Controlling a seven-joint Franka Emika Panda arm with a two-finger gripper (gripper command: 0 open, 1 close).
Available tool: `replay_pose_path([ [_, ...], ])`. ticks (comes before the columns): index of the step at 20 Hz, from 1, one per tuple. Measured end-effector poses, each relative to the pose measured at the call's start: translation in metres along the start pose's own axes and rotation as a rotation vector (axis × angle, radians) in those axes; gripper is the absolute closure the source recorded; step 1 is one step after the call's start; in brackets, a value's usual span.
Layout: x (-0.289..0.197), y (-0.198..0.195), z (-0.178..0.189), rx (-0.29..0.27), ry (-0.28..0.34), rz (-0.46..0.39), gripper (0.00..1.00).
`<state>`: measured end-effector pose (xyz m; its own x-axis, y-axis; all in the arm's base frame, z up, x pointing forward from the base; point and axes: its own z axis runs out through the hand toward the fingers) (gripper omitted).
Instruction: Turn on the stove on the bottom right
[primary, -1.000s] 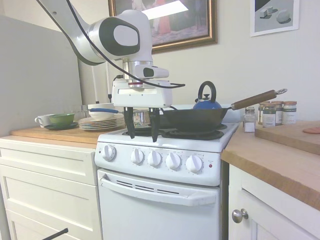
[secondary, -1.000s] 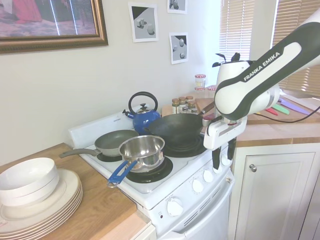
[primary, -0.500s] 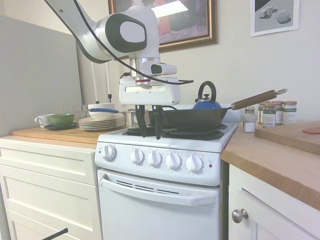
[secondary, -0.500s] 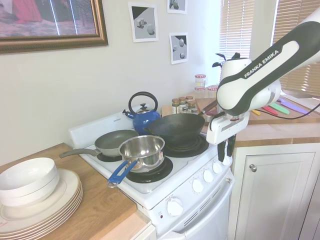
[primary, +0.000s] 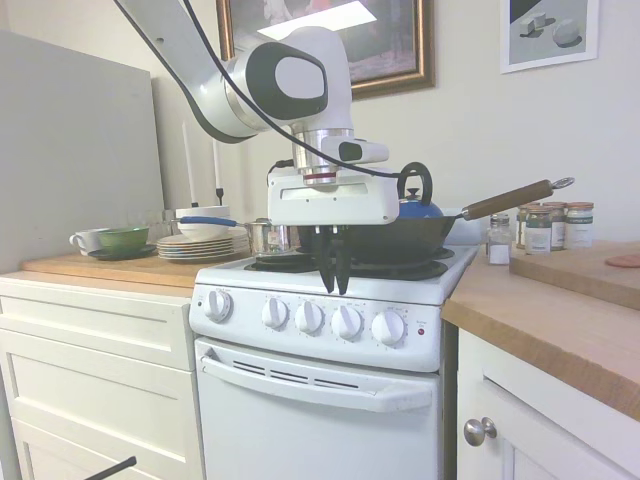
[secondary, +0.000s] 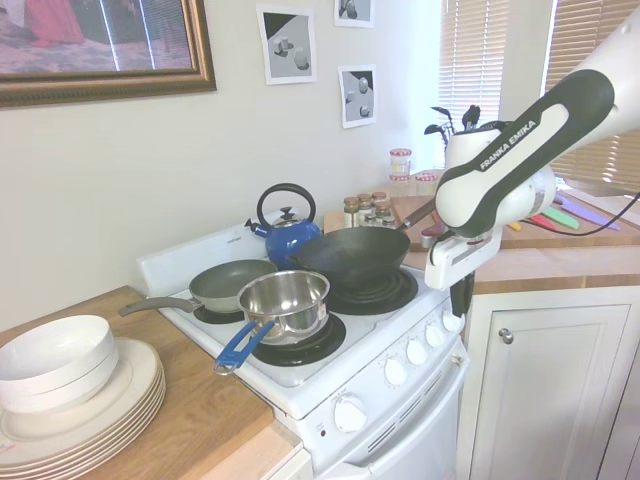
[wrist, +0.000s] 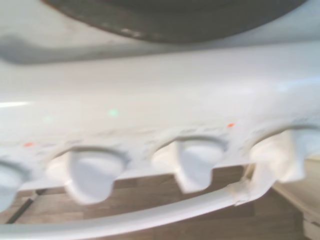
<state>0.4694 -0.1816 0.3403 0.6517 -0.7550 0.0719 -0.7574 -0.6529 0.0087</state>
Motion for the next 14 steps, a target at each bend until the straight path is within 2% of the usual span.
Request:
replay_pose_path([
  [14,0.048,0.013,0.025,-0.042,0.038,0.03,1.0],
])
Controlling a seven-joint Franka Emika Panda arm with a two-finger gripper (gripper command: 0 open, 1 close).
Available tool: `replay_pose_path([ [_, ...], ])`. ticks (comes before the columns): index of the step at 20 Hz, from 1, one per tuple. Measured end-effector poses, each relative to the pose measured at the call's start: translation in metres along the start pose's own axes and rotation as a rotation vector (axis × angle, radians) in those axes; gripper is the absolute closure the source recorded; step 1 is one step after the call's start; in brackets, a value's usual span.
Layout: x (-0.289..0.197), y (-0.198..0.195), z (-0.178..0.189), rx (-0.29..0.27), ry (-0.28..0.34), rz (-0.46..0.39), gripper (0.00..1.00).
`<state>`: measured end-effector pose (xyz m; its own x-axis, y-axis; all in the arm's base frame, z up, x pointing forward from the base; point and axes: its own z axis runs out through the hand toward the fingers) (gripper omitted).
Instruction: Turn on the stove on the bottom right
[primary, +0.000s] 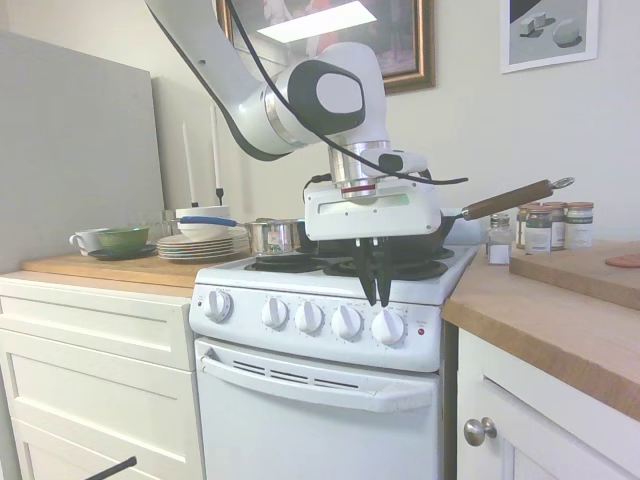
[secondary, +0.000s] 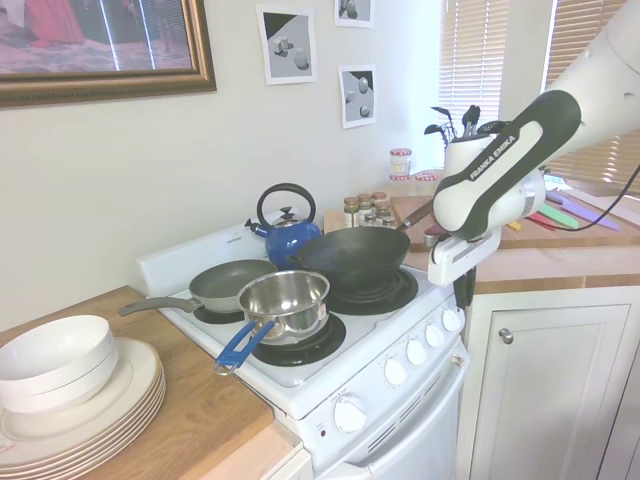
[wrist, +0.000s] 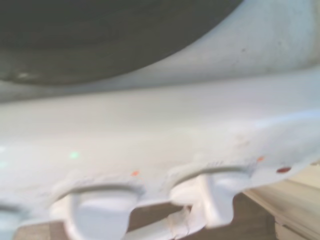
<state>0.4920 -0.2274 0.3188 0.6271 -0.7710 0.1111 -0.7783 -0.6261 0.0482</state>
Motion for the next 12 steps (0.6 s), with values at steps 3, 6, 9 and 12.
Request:
replay_pose_path([
  [3,0.005,0.0,0.008,-0.006,0.001,0.003,1.0],
  [6,0.011,0.001,0.014,-0.009,0.008,0.005,1.0],
  [9,0.018,0.004,0.017,-0.013,0.015,0.007,1.0],
  [12,0.024,0.005,0.022,-0.013,0.021,0.001,1.0],
])
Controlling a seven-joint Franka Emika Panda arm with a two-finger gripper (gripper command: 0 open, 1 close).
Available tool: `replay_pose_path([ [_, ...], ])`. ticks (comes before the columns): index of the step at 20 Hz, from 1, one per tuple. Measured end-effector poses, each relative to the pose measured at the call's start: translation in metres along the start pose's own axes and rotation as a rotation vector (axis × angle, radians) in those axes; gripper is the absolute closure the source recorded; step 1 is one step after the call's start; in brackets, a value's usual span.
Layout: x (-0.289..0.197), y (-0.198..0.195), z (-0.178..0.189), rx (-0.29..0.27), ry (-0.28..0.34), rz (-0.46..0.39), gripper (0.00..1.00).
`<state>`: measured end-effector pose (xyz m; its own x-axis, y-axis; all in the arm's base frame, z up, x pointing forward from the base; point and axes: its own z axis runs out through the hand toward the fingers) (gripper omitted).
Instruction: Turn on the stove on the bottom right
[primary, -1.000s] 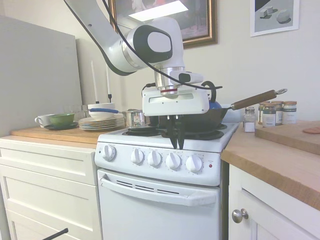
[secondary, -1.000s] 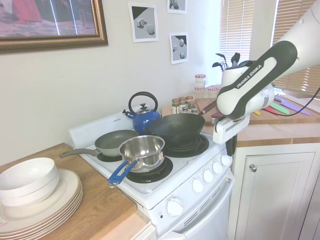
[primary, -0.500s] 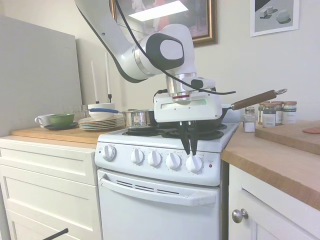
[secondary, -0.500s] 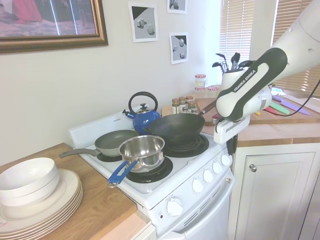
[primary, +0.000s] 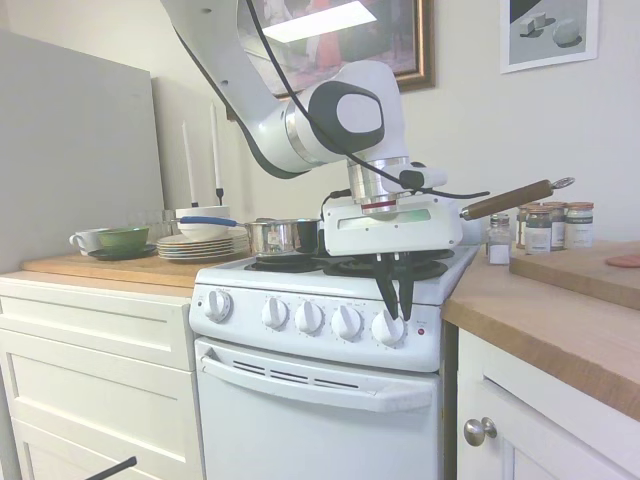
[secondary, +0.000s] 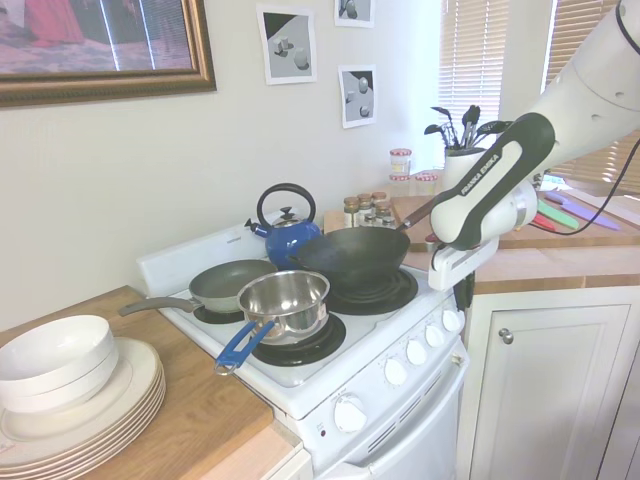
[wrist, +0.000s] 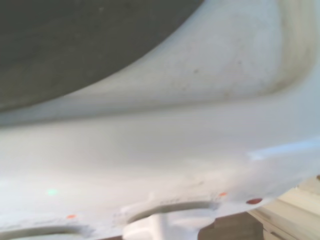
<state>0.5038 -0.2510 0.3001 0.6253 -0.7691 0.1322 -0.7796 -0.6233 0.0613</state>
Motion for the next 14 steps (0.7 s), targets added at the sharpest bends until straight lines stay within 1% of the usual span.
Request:
replay_pose_path([
  [14,-0.004,-0.015,0.003,0.017,-0.011,-0.011,1.0],
])
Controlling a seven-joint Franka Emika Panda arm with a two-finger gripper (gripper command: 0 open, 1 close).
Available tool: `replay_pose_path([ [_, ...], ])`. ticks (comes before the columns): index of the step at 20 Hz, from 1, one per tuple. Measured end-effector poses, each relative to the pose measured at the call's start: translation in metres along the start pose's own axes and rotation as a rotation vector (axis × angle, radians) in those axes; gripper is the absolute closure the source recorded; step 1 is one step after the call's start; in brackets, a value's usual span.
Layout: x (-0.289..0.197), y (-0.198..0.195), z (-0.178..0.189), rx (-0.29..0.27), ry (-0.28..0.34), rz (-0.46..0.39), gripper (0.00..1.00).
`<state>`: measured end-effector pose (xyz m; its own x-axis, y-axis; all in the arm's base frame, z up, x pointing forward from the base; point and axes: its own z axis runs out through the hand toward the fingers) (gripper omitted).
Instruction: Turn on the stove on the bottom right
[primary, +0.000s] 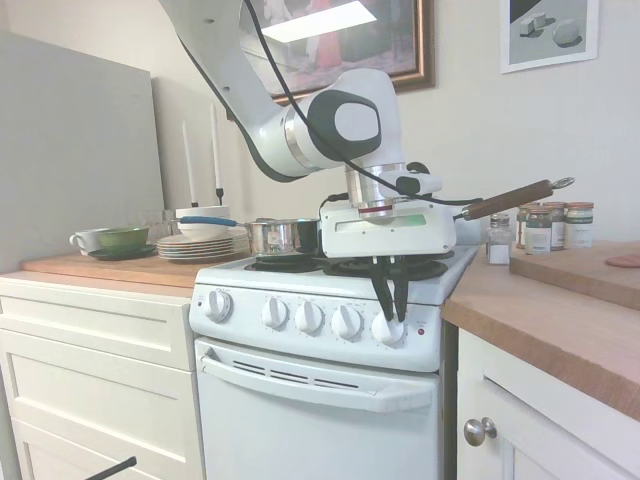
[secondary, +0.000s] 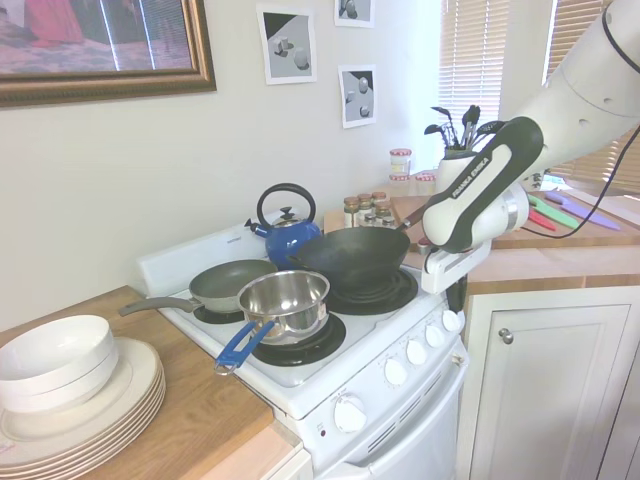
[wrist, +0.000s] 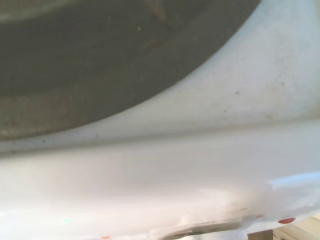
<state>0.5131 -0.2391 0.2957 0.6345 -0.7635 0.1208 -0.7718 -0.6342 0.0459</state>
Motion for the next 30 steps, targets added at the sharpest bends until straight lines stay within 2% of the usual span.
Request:
replay_pose_path([
  [13,-0.009,-0.014,-0.005,0.004,-0.014,-0.018,1.0],
  [30,-0.012,-0.013,-0.001,0.062,-0.067,0.034,1.0],
])
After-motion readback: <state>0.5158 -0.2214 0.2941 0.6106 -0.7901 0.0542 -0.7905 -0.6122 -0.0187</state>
